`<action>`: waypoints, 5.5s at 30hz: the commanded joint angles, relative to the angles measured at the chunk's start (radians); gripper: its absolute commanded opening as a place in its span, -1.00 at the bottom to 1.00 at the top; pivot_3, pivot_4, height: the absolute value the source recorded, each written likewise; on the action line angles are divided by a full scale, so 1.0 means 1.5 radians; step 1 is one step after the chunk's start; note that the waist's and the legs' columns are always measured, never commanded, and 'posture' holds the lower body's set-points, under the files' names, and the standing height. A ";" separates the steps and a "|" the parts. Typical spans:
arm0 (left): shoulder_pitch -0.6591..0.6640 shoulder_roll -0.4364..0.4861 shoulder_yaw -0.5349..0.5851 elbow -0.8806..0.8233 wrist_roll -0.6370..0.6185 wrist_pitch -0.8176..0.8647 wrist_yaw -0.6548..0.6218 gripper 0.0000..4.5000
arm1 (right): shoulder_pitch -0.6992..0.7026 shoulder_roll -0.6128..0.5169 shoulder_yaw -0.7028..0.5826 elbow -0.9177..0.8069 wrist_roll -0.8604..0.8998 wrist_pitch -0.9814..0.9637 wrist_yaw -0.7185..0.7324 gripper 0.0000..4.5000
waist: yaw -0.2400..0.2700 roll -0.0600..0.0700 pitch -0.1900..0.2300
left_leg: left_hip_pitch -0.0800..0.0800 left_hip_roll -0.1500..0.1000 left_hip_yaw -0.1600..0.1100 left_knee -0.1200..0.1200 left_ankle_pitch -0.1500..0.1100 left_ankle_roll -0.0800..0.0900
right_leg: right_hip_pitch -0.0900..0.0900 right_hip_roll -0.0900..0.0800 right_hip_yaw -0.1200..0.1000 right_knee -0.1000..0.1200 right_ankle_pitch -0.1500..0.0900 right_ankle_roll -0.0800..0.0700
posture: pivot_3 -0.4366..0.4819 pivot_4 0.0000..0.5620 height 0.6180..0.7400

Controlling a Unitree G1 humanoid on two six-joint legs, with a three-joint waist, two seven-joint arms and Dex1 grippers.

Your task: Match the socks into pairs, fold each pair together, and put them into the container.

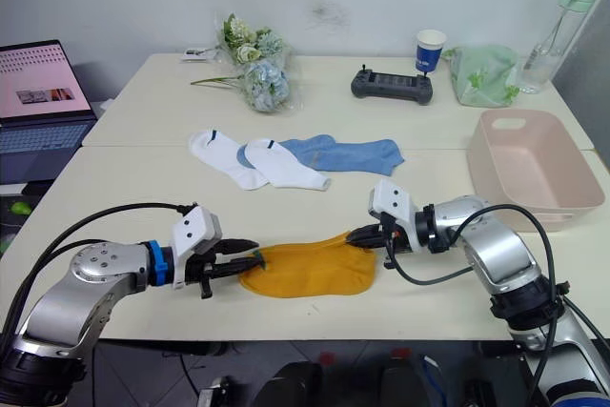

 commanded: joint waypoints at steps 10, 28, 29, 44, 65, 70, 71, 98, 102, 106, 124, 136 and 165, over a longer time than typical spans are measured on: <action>-0.034 0.004 -0.044 0.053 0.031 -0.028 -0.023 -0.36 | 0.020 -0.018 -0.015 -0.041 0.039 0.006 0.027 -1.00 | 0.000 0.000 0.000 | 0.000 0.000 0.000 0.000 0.000 0.000 | 0.000 0.000 0.000 0.000 0.000 0.000 | -0.05 -0.47 1.00; -0.039 0.005 -0.032 0.039 0.015 -0.034 -0.031 -0.98 | 0.024 -0.034 -0.012 -0.081 0.073 0.046 0.028 -1.00 | 0.000 0.000 0.000 | 0.000 0.000 0.000 0.000 0.000 0.000 | 0.000 0.000 0.000 0.000 0.000 0.000 | -0.05 -0.47 1.00; -0.035 0.009 -0.023 0.028 0.006 -0.025 -0.031 -0.98 | 0.023 -0.035 -0.013 -0.080 0.074 0.046 0.029 -1.00 | 0.000 0.000 0.000 | 0.000 0.000 0.000 0.000 0.000 0.000 | 0.000 0.000 0.000 0.000 0.000 0.000 | -0.05 -0.47 1.00; 0.033 0.049 0.035 -0.080 -0.015 0.020 0.001 -0.98 | 0.011 -0.051 -0.027 -0.075 0.103 0.055 0.039 -1.00 | 0.000 0.000 0.000 | 0.000 0.000 0.000 0.000 0.000 0.000 | 0.000 0.000 0.000 0.000 0.000 0.000 | -0.05 -0.47 1.00; 0.039 0.031 0.087 -0.035 -0.065 0.007 -0.018 0.98 | 0.066 -0.114 -0.059 -0.172 0.186 0.111 0.051 -1.00 | 0.003 0.000 0.000 | 0.000 0.000 0.000 0.000 0.000 0.000 | 0.001 -0.001 0.000 -0.001 0.000 0.000 | -0.05 -0.47 1.00; 0.020 0.018 0.036 -0.065 -0.059 0.009 -0.022 0.98 | 0.078 -0.124 -0.067 -0.188 0.204 0.121 0.045 -1.00 | 0.002 0.000 0.000 | 0.000 0.000 0.000 0.000 0.000 0.000 | 0.001 -0.001 0.000 -0.001 0.000 0.000 | -0.05 -0.47 1.00; 0.019 0.018 0.026 -0.066 -0.054 0.005 -0.025 0.98 | 0.078 -0.125 -0.066 -0.188 0.205 0.122 0.044 -1.00 | 0.000 0.000 0.000 | 0.000 0.000 0.000 0.000 0.000 0.000 | 0.001 -0.001 0.000 -0.001 0.000 0.000 | -0.05 -0.47 1.00; 0.047 0.035 0.051 -0.090 -0.061 0.042 -0.017 -0.99 | 0.022 -0.105 -0.058 -0.152 0.218 0.126 0.030 -1.00 | 0.000 0.000 0.000 | 0.000 0.000 0.000 0.000 0.000 0.000 | 0.000 0.000 0.000 0.000 0.000 0.000 | -0.05 -0.47 1.00; 0.099 0.048 0.104 -0.136 -0.088 0.067 -0.009 -0.99 | 0.005 -0.107 -0.060 -0.145 0.226 0.129 0.037 -1.00 | 0.002 0.000 0.000 | 0.000 0.000 0.000 0.000 0.000 0.000 | 0.000 0.000 0.000 -0.001 0.000 0.000 | -0.05 -0.47 1.00; 0.164 0.062 0.169 -0.192 -0.134 0.109 -0.008 -0.99 | -0.003 -0.109 -0.059 -0.144 0.228 0.128 0.046 -1.00 | 0.001 0.000 0.000 | 0.000 0.000 0.000 0.000 0.000 0.000 | 0.000 -0.001 0.000 -0.001 0.000 0.000 | -0.05 -0.47 1.00; 0.154 0.069 0.147 -0.127 -0.111 0.099 0.023 -0.99 | -0.050 -0.003 0.042 0.021 0.084 0.014 0.004 -1.00 | 0.002 0.000 0.000 | 0.000 0.000 0.001 -0.001 0.000 0.000 | 0.001 0.000 0.000 -0.001 0.000 0.000 | -0.05 -0.47 1.00; 0.047 0.059 0.049 -0.040 -0.053 0.048 0.009 -0.99 | -0.085 0.050 0.046 0.118 0.011 -0.047 0.001 -1.00 | -0.001 0.000 0.000 | 0.000 0.000 0.000 -0.001 0.000 0.000 | 0.000 0.000 0.000 0.000 0.000 0.000 | -0.05 -0.47 1.00; 0.021 0.034 0.010 -0.003 -0.006 0.020 0.025 -0.91 | -0.084 0.090 0.036 0.192 -0.047 -0.088 -0.027 -1.00 | -0.001 0.000 0.000 | 0.000 0.000 0.000 -0.001 0.000 0.000 | 0.000 0.000 0.000 0.000 0.000 0.000 | -0.05 -0.47 1.00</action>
